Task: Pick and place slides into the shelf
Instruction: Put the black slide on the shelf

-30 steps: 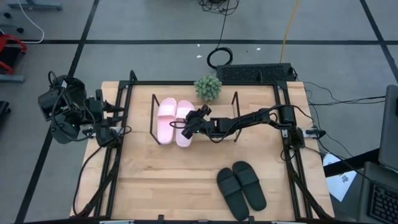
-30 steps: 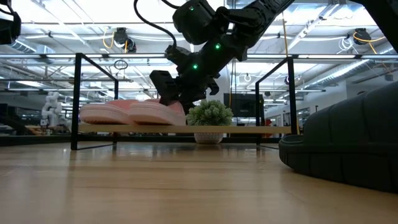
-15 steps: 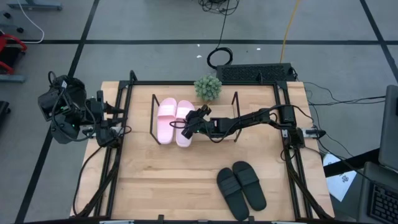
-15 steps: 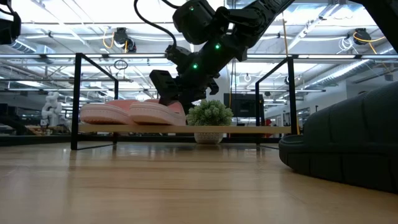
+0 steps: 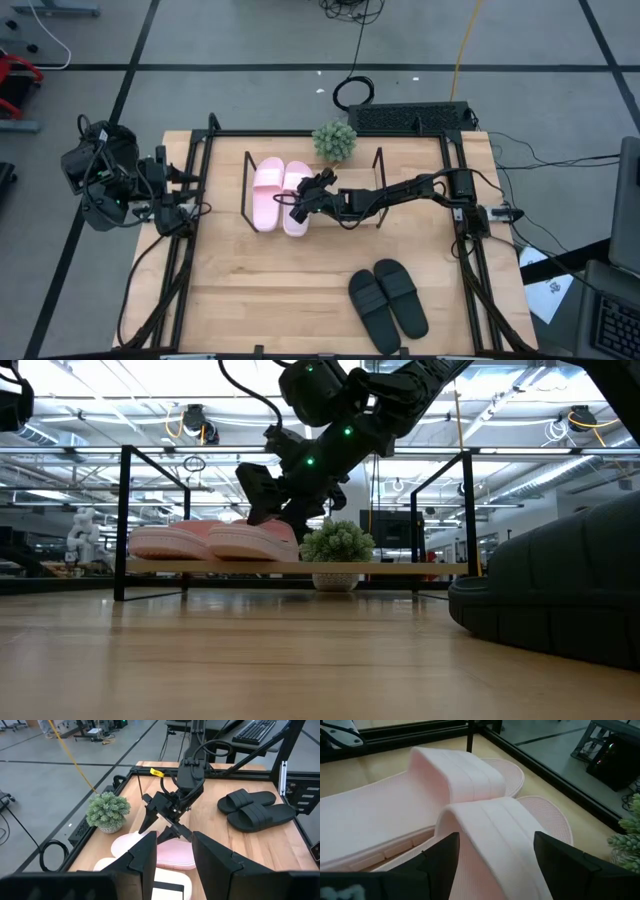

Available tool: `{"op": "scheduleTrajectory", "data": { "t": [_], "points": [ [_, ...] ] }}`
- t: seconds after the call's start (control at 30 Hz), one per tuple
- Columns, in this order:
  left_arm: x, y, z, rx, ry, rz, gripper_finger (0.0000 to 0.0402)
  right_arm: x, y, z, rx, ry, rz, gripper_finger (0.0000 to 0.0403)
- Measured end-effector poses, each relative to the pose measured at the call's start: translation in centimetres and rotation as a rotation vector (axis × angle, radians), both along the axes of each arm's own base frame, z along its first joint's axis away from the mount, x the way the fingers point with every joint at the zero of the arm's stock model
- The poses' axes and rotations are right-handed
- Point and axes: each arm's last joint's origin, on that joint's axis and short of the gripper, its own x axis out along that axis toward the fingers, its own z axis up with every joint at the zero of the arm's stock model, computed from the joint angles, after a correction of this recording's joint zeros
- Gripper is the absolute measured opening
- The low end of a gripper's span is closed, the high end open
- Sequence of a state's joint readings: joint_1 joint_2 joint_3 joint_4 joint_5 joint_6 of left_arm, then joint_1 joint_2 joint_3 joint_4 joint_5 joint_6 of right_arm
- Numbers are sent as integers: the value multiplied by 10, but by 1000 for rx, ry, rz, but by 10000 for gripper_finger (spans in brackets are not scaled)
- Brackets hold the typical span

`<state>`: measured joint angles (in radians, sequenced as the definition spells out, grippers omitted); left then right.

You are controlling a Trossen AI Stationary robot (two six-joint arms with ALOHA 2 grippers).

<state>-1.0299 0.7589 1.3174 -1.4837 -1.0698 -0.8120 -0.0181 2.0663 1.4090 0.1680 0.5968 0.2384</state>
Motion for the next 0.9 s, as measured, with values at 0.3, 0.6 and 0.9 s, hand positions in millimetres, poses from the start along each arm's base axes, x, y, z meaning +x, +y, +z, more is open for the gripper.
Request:
{"op": "scheduleTrajectory", "data": {
  "t": [0.3,0.6,0.9],
  "points": [
    [0,0,0,5,9,-5,129,-5,2,20,0,-27,17,247],
    [1,-3,-1,11,29,-17,129,-15,22,61,69,-88,236,247],
    [11,-19,-5,17,74,-17,129,-54,59,122,86,-66,499,247]
  ]
}}
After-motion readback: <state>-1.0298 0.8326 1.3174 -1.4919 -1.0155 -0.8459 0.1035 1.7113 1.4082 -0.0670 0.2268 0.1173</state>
